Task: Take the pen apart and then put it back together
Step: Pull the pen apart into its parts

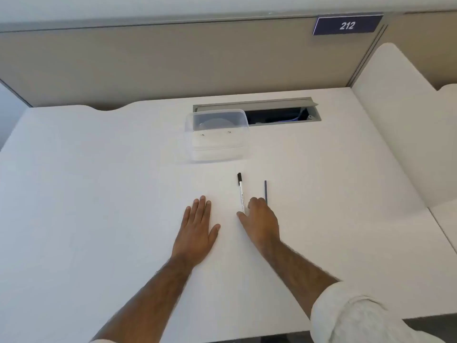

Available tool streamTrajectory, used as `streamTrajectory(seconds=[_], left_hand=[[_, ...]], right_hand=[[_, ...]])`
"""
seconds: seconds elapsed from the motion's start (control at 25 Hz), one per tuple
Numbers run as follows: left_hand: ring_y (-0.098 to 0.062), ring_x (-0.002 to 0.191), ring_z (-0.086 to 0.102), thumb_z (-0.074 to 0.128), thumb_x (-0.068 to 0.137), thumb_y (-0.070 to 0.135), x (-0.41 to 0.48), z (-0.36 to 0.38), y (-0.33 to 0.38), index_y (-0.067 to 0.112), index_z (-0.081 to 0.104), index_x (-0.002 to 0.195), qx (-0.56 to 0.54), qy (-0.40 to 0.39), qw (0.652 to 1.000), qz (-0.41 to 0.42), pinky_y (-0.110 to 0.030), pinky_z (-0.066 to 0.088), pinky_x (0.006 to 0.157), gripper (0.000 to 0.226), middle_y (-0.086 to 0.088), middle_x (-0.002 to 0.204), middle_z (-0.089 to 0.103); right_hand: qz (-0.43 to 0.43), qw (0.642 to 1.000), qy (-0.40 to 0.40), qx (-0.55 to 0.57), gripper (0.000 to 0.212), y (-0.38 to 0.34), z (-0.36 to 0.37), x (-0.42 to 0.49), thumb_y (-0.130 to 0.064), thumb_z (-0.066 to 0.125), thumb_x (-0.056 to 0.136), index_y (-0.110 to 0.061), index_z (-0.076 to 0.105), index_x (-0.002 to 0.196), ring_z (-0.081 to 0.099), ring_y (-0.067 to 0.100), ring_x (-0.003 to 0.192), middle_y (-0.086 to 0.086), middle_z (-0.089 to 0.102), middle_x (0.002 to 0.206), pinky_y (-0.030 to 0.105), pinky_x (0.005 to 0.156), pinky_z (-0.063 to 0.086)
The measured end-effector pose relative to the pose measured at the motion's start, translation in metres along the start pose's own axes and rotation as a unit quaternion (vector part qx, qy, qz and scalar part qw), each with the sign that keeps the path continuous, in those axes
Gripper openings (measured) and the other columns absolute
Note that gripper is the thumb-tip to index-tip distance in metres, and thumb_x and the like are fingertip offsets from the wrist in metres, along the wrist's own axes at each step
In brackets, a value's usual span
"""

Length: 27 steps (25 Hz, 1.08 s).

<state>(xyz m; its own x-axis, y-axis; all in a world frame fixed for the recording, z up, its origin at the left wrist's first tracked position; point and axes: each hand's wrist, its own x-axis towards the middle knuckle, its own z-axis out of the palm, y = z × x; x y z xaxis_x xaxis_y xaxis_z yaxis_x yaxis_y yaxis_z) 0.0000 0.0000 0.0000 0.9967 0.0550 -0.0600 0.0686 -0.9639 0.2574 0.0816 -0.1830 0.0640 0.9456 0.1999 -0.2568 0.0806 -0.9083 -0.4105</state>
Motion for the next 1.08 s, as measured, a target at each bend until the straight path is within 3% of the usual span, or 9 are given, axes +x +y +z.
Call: streamTrajectory(seconds=[0.16,0.24,0.48,0.6,0.72,0.8,0.88,1.0,1.08], left_hand=[[-0.024,0.158,0.013,0.021,0.102,0.051,0.006,-0.014,0.010,0.009,0.025,0.160,0.008,-0.006,1.000,-0.018,-0.037,0.003,0.127,0.072,-0.007,0.170,0.014],[-0.025,0.155,0.026,0.024,0.102,0.049,0.009,-0.017,0.016,0.010,0.037,0.156,0.016,-0.009,1.000,-0.006,-0.039,0.016,0.127,0.068,-0.006,0.167,0.029],[-0.024,0.143,0.048,0.053,0.101,0.033,0.027,-0.024,0.040,0.008,0.052,0.147,-0.025,-0.015,0.999,0.038,-0.036,0.034,0.118,0.052,-0.006,0.156,0.049],[-0.027,0.135,0.056,0.072,0.092,0.019,0.034,-0.031,0.049,0.007,0.059,0.140,-0.022,0.033,0.995,0.088,-0.044,0.048,0.112,0.050,-0.008,0.148,0.057],[-0.027,0.140,0.051,0.069,0.094,0.016,0.042,-0.042,0.052,0.009,0.062,0.138,0.008,0.097,0.983,0.156,-0.047,0.039,0.118,0.045,-0.007,0.147,0.058],[-0.026,0.129,0.061,0.070,0.095,0.015,0.048,-0.054,0.055,0.011,0.066,0.131,0.015,0.105,0.977,0.187,-0.049,0.042,0.115,0.037,-0.003,0.130,0.069],[-0.025,0.097,0.071,0.071,0.094,0.014,0.051,-0.069,0.061,0.014,0.071,0.122,-0.011,0.097,0.979,0.180,-0.046,0.053,0.101,0.028,0.000,0.100,0.073],[-0.024,0.078,0.066,0.065,0.098,0.019,0.054,-0.095,0.072,0.021,0.072,0.117,-0.066,0.079,0.986,0.132,-0.031,0.047,0.065,0.021,0.003,0.087,0.067],[-0.021,0.082,0.065,0.062,0.100,0.022,0.052,-0.106,0.074,0.023,0.072,0.118,-0.076,0.076,0.988,0.111,-0.027,0.037,0.062,0.021,0.004,0.089,0.066]], right_hand=[[0.008,1.000,-0.027,0.003,0.032,0.007,-0.002,0.002,-0.037,0.056,0.095,-0.007,0.055,0.108,0.063,0.030,0.095,0.009,0.058,0.109,0.036,0.078,0.049],[0.004,0.999,-0.035,0.002,0.029,0.006,0.000,0.002,-0.035,0.055,0.095,-0.008,0.055,0.105,0.063,0.029,0.094,0.009,0.058,0.107,0.036,0.077,0.049],[0.009,1.000,-0.007,0.015,0.016,0.005,0.002,0.004,-0.021,0.049,0.095,-0.008,0.058,0.099,0.063,0.029,0.090,0.009,0.061,0.103,0.033,0.068,0.042],[-0.010,1.000,0.000,0.014,0.014,0.008,-0.004,0.003,-0.024,0.051,0.093,-0.011,0.057,0.093,0.061,0.026,0.084,0.005,0.061,0.096,0.032,0.065,0.039],[-0.090,0.995,0.001,0.035,0.012,0.015,-0.024,0.006,-0.026,0.056,0.091,-0.016,0.053,0.084,0.057,0.022,0.074,-0.001,0.061,0.084,0.034,0.064,0.045],[-0.146,0.986,-0.007,0.078,0.008,0.022,-0.043,0.008,-0.024,0.059,0.089,-0.018,0.055,0.085,0.058,0.019,0.070,-0.005,0.063,0.079,0.037,0.065,0.050],[-0.168,0.974,-0.013,0.150,0.001,0.027,-0.060,0.011,-0.019,0.062,0.090,-0.018,0.061,0.091,0.060,0.016,0.069,-0.008,0.066,0.078,0.033,0.066,0.051],[-0.082,0.920,-0.057,0.380,0.011,0.029,-0.077,0.011,-0.002,0.064,0.091,-0.009,0.070,0.098,0.062,0.015,0.065,-0.003,0.071,0.076,0.026,0.065,0.053],[-0.031,0.866,-0.085,0.492,0.013,0.027,-0.084,0.010,0.006,0.062,0.092,0.002,0.070,0.102,0.064,0.022,0.065,0.011,0.073,0.078,0.031,0.064,0.056]])
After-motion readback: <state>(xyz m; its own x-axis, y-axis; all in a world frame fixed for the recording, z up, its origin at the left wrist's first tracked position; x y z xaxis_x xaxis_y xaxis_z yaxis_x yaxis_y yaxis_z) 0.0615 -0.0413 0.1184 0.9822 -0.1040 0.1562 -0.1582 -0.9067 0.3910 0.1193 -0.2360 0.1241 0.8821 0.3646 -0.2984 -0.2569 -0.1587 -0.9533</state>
